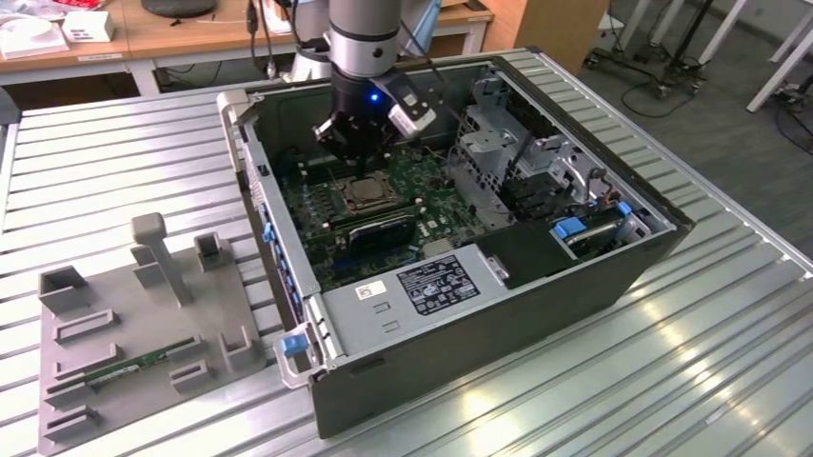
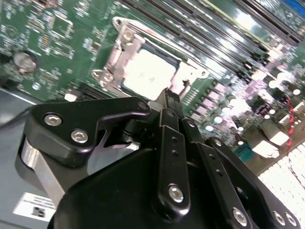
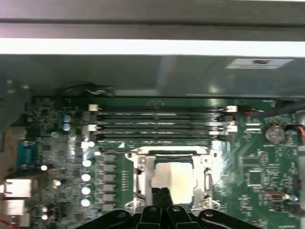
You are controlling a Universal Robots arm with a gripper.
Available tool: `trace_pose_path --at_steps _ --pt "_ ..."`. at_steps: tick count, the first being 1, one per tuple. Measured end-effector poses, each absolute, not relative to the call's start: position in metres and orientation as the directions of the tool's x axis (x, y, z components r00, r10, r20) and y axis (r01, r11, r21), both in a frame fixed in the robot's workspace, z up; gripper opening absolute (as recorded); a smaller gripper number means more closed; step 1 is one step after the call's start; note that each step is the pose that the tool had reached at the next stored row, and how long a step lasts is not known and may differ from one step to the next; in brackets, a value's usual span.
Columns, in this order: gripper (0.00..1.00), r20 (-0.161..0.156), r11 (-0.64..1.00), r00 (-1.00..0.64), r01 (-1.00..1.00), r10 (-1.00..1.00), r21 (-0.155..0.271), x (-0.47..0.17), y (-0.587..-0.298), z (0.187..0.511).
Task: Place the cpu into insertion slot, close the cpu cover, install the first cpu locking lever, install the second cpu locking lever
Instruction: 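Close the cpu cover, then install the first cpu locking lever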
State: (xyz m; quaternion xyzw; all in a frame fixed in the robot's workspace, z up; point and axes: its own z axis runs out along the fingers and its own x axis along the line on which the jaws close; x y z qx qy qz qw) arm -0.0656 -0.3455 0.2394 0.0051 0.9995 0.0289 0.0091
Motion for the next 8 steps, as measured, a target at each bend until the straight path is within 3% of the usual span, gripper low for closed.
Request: trace_pose_path --at_steps 8 --pt "0.11 -0.018 0.998 -1.000 0.009 0.011 0.058 -0.052 -0.345 0.239"
